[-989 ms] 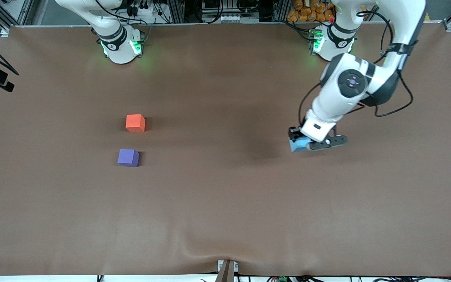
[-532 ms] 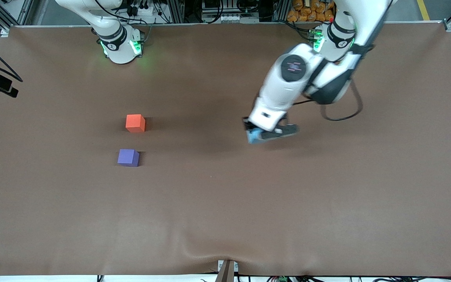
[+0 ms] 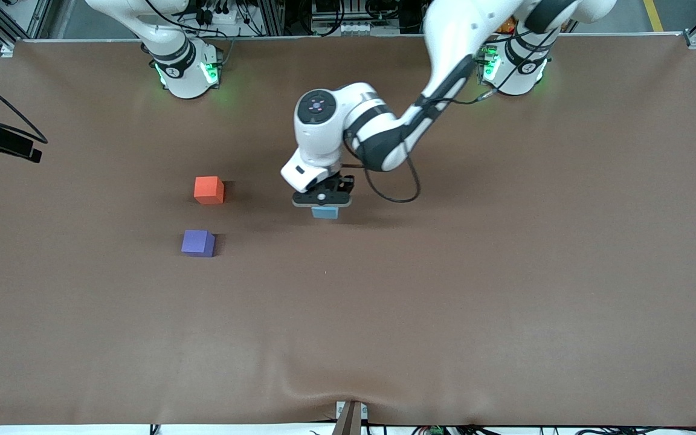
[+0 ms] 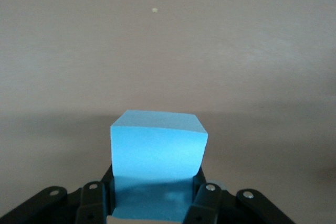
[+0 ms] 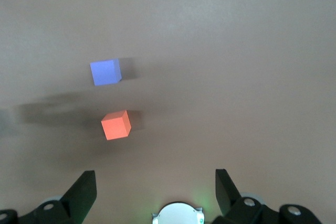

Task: Place blue block between orange and purple blocks
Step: 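Carry the blue cube with the left gripper toward the table middle, then set down the blue cube and open the left gripper while the right gripper reaches in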

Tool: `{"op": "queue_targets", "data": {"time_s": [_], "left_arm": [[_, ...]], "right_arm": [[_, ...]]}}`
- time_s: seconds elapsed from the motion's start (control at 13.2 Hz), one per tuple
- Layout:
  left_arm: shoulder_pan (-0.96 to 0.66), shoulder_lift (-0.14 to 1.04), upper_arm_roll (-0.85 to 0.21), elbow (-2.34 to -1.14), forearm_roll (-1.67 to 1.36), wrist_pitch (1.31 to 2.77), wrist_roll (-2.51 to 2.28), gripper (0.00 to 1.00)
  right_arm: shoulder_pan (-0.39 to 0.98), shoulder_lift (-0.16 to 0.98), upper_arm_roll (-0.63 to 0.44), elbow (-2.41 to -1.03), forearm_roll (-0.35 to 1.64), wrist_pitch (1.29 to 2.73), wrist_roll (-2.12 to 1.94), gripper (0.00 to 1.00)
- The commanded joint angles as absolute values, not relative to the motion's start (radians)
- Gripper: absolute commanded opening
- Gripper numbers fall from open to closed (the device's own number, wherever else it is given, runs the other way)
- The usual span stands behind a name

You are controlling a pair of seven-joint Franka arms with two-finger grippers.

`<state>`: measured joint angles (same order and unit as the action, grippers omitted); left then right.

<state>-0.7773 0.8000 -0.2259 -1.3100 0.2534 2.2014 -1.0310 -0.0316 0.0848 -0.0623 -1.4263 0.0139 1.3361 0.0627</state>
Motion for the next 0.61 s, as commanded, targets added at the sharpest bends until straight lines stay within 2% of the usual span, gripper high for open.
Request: {"op": "queue_targets", "data": {"time_s": [0.0,0.08,0.3,0.53], "left_arm": [[-0.805,0.888,-0.202,-1.238,0.268,2.316,-1.022,0.71],[-0.813,0.906,-0.204,-1.238,0.267,2.347,-1.023,1.00],[-0.812,0.893,-0.201,-1.243,0.267,2.333,-1.022,1.00],[-0.778,0.746,-0.209,-1.244,0.197,2.122,-1.028,1.00]], "right_arm": [[-0.048,0.101,-0.046,-1.414,0.031,1.322,0.051,1.00],[-0.037,0.113,-0.043,-1.413,0.034,1.322,0.052,1.00],[-0.028,0.158,-0.043,-1.413,0.127,1.338,0.063,1.00],[0.052,0.186,-0.043,-1.414,0.141,1.371,0.077,1.00]]}}
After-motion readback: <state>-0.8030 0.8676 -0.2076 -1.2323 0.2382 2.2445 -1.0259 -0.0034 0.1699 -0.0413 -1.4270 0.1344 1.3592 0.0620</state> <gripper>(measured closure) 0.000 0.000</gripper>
